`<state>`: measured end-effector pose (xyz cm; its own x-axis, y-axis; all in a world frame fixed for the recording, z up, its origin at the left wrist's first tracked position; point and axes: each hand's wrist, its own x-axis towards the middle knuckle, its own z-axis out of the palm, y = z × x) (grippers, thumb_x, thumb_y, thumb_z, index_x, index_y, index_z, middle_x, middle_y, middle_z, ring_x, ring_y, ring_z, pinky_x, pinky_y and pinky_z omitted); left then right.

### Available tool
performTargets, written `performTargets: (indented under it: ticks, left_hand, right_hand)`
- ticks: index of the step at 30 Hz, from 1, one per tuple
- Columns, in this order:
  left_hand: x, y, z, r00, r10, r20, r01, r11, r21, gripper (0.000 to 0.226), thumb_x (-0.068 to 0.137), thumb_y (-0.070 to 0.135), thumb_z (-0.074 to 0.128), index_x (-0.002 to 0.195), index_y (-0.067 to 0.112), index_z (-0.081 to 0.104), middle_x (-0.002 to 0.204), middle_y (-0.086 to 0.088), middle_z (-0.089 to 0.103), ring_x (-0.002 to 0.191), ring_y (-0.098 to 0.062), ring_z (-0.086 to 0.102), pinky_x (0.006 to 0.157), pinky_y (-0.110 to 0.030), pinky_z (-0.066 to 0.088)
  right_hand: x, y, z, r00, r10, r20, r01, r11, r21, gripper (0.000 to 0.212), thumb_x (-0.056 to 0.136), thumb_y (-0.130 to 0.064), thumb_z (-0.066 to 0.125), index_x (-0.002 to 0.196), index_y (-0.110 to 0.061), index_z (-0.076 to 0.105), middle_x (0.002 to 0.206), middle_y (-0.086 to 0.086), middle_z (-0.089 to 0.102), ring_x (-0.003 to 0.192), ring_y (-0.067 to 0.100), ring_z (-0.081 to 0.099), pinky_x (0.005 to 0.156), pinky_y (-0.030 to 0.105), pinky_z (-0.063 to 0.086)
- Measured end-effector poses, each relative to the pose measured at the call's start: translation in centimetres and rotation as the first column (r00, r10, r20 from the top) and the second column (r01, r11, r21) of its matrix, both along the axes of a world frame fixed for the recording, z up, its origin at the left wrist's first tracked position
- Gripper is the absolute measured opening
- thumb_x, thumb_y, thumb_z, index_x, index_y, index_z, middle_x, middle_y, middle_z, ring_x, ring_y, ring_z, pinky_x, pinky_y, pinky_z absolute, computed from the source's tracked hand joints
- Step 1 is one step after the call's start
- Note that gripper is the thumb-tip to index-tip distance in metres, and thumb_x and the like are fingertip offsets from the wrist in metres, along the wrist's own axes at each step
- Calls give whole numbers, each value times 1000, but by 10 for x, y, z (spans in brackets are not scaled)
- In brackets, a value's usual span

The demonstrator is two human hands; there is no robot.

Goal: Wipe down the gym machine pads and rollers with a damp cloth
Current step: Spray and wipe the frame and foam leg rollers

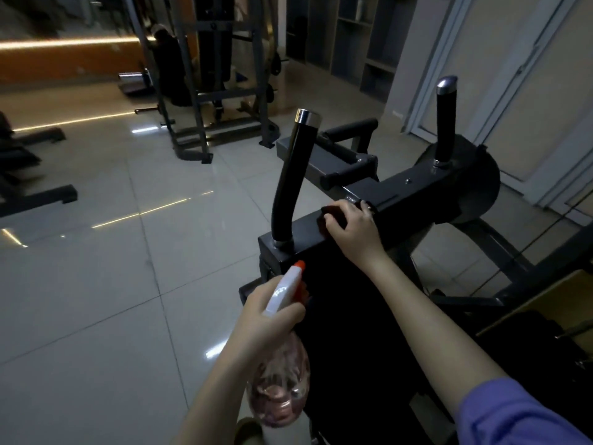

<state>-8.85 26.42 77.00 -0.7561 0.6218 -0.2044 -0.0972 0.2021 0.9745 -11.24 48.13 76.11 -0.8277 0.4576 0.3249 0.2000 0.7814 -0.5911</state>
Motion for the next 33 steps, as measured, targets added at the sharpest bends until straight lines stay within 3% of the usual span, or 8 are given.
performTargets:
  ticks: [4, 7, 12, 18, 21, 27, 29, 33]
  left_hand:
    - [14, 21, 9, 991, 133, -7, -133, 991, 34, 19, 67, 26, 61, 85, 32, 65, 90, -10, 66, 78, -18, 62, 68, -33, 48]
    - [16, 36, 16, 987, 146, -64, -144, 989, 44, 17, 72, 27, 60, 85, 17, 59, 85, -18, 57, 74, -19, 55, 68, -36, 44]
    - [9, 58, 23, 984, 135, -118, -132, 991, 34, 28, 73, 25, 56, 87, 2, 51, 73, -6, 48, 64, -16, 45, 61, -34, 36]
    - [-11, 80, 37, 986, 97, -135, -94, 995, 24, 22, 76, 19, 55, 87, 1, 49, 70, -5, 45, 61, -16, 43, 58, -30, 36]
    - [-24, 94, 53, 992, 122, -36, -119, 990, 74, 6, 80, 11, 56, 83, 15, 51, 74, -7, 46, 68, -20, 44, 65, -37, 35]
    - [-53, 119, 72, 997, 71, -25, -70, 997, 24, 36, 87, 4, 52, 83, 40, 50, 81, -7, 50, 74, -21, 49, 67, -35, 39]
    - [-60, 126, 72, 992, 122, -38, -121, 993, 5, 32, 84, 9, 56, 78, 40, 55, 80, -8, 54, 72, -23, 53, 67, -35, 43]
    - [-68, 140, 72, 980, 173, -98, -179, 982, -61, 64, 84, 8, 49, 70, 70, 57, 82, -8, 58, 74, -23, 57, 66, -33, 43]
  right_hand:
    - [15, 18, 2, 998, 54, -29, -55, 998, -26, 40, 92, -35, 46, 116, -6, 60, 122, 8, 61, 119, 25, 43, 112, 39, 22]
    - [21, 31, -5, 998, 43, -49, -43, 999, -5, 55, 87, -45, 37, 114, -3, 59, 120, 12, 61, 116, 28, 50, 108, 46, 31]
    - [13, 54, -7, 996, -82, -40, 80, 995, -51, 35, 96, -20, 51, 125, 0, 53, 139, 21, 45, 134, 34, 33, 112, 46, 25]
    - [-3, 79, -4, 981, -183, 62, 187, 981, -58, 35, 96, -24, 49, 125, -5, 51, 139, 17, 45, 129, 34, 37, 110, 46, 26]
    - [-3, 82, -7, 977, -199, 77, 204, 978, -54, 36, 96, -28, 48, 125, -8, 51, 137, 13, 47, 126, 33, 39, 109, 46, 28]
    - [-11, 78, -19, 944, -328, 30, 323, 941, 98, 41, 94, -36, 40, 118, -6, 55, 132, 11, 56, 130, 22, 44, 116, 39, -2]
    - [-15, 79, -20, 944, -331, -16, 330, 933, 142, 37, 94, -32, 44, 115, -4, 57, 130, 16, 57, 130, 23, 45, 116, 37, -3]
    - [-19, 92, -20, 970, -238, -44, 242, 960, 143, 47, 92, -36, 37, 118, -2, 57, 134, 17, 53, 134, 25, 41, 116, 33, 1]
